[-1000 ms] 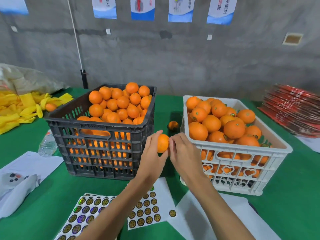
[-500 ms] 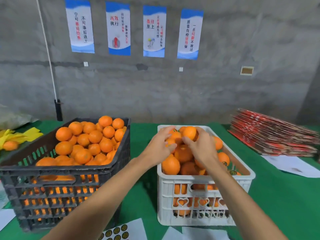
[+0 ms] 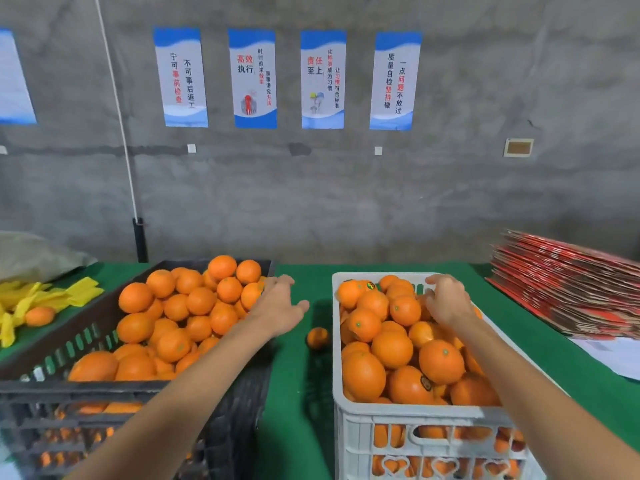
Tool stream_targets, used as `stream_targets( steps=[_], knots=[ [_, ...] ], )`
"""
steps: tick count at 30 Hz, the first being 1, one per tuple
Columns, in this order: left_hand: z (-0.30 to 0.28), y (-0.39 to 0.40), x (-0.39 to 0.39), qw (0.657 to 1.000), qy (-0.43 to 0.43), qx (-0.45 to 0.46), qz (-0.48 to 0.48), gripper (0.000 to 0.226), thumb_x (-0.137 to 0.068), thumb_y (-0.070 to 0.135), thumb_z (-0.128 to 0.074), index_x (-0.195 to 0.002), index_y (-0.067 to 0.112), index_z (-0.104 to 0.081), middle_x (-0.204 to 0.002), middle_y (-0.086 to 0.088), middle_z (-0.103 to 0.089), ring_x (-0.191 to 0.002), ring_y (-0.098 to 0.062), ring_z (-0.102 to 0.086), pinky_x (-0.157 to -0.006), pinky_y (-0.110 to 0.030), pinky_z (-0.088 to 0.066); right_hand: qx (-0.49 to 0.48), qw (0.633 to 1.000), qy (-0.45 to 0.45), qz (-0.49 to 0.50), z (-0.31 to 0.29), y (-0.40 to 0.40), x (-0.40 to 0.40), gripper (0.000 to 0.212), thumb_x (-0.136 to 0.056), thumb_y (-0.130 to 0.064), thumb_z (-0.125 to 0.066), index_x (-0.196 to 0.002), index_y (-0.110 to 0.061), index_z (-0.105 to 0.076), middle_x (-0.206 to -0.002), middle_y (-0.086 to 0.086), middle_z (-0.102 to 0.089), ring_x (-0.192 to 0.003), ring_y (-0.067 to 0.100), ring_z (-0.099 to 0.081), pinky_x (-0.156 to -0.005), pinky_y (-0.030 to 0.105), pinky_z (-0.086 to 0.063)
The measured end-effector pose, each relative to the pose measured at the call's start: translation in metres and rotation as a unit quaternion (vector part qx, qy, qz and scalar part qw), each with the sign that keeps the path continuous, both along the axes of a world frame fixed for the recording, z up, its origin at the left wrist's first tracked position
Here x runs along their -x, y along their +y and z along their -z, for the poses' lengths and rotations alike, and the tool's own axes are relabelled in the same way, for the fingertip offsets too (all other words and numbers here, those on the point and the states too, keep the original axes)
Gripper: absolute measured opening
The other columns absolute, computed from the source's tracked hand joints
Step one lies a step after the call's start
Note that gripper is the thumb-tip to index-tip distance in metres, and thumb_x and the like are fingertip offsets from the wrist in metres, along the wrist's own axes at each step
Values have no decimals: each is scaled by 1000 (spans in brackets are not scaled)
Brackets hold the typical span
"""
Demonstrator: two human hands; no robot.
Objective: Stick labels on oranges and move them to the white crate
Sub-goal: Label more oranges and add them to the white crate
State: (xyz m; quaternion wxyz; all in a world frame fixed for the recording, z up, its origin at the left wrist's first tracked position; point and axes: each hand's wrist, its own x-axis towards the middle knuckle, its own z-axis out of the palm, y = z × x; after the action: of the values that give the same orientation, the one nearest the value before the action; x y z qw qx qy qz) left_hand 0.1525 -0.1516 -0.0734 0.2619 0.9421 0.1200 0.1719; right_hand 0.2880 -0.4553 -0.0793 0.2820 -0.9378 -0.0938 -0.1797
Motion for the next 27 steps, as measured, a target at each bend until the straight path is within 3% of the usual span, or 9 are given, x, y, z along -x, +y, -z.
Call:
stream_targets(
  steps=[2, 5, 6, 9, 14, 18, 21, 27],
  knots=[
    [0, 21, -5, 998, 39, -12, -44, 51, -98, 28, -62, -138, 1, -47, -143, -22, -47, -126, -38, -54, -104, -40, -46, 12, 999, -16, -41, -3, 9, 7, 34, -100, -9, -54, -132, -1, -63, -139, 20, -59, -128, 37, -54, -105, 43, -45],
    [-8, 39, -9, 997, -40, 50, -43, 19, -98, 12, -55, -112, 1, -61, -109, -24, -69, -93, -39, -72, -78, -40, -58, -6, 994, -28, -101, -11, 29, 15, 31, -100, -14, -57, -128, -6, -67, -134, 16, -64, -123, 33, -59, -103, 41, -47],
    [-11, 47, -11, 995, -68, 45, -53, 17, -97, 9, -53, -108, 1, -63, -105, -25, -69, -94, -40, -71, -77, -40, -56, -17, 993, -29, -117, -14, 39, 17, 30, -100, -17, -59, -127, -8, -68, -131, 13, -66, -120, 31, -61, -101, 40, -48],
    [-10, 82, -12, 991, -79, -17, -110, 32, -93, 6, -55, -125, 6, -62, -128, -22, -58, -120, -40, -55, -96, -42, -46, -34, 986, -35, -159, -21, 72, 25, 26, -99, -23, -63, -122, -14, -71, -124, 6, -70, -104, 25, -67, -89, 34, -50],
    [13, 139, -22, 981, 57, -107, -150, 62, -92, 17, -62, -148, 17, -37, -146, -21, -35, -136, -43, -36, -108, -49, -42, -45, 977, -18, -206, -15, 124, 33, 28, -99, -26, -63, -125, -18, -70, -115, 2, -74, -96, 17, -69, -87, 30, -51],
    [17, 160, -43, 980, 50, -93, -170, 79, -91, 24, -68, -154, 16, -22, -156, -21, -21, -138, -45, -34, -102, -47, -46, -27, 970, 8, -242, -8, 162, 30, 32, -100, -31, -61, -130, -23, -65, -108, -1, -72, -93, 14, -66, -84, 30, -51],
    [15, 172, -63, 982, 38, -89, -163, 87, -91, 25, -67, -159, 19, -14, -161, -20, -14, -141, -46, -30, -108, -49, -43, -33, 965, 11, -259, -5, 185, 25, 35, -100, -29, -62, -133, -19, -64, -115, 3, -71, -100, 16, -66, -94, 35, -53],
    [7, 195, -105, 990, 54, -24, -132, 75, -97, 26, -60, -160, 27, -20, -165, -18, -9, -142, -49, -32, -115, -53, -35, -29, 962, 15, -271, 13, 205, 14, 35, -100, -34, -60, -134, -26, -61, -111, -4, -71, -97, 8, -65, -91, 29, -53]
  ],
)
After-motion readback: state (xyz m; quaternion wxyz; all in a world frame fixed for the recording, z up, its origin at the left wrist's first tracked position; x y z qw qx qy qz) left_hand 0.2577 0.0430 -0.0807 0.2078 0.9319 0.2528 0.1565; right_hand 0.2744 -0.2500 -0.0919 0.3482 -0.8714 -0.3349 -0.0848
